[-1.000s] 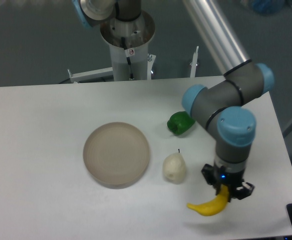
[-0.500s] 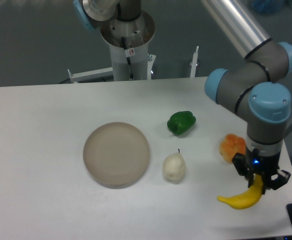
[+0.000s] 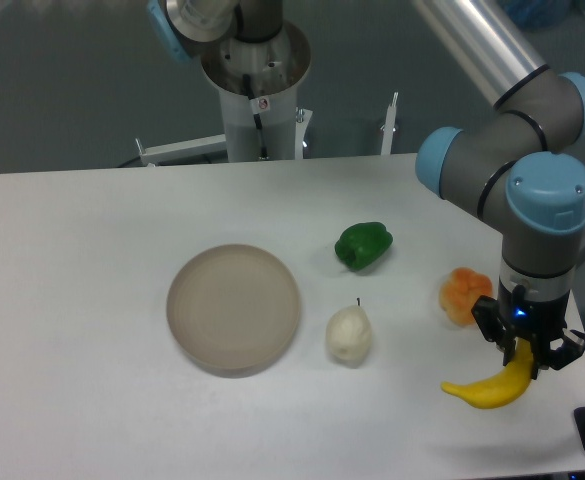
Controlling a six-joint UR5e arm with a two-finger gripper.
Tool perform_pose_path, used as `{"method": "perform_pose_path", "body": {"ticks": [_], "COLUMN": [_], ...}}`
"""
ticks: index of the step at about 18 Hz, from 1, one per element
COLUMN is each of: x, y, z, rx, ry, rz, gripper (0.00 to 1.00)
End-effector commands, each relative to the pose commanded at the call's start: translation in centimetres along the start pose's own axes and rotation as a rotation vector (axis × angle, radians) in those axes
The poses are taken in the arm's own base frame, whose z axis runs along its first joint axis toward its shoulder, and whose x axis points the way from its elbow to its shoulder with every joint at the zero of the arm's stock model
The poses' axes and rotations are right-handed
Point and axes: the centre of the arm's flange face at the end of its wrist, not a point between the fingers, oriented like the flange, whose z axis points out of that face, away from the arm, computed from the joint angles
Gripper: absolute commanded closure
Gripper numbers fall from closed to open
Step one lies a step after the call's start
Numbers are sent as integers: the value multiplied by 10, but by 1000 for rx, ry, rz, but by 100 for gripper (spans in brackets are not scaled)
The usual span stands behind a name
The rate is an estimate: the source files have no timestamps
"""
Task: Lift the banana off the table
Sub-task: 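Lift the held banana and carry it toward the orange fruit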
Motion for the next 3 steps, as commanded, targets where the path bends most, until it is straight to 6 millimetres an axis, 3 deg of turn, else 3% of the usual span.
{"method": "perform_pose_path", "body": {"ticks": [3], "x": [1], "y": [-1], "z": [1], "rx": [0], "ry": [2], "rz": [0], "gripper": [67]}}
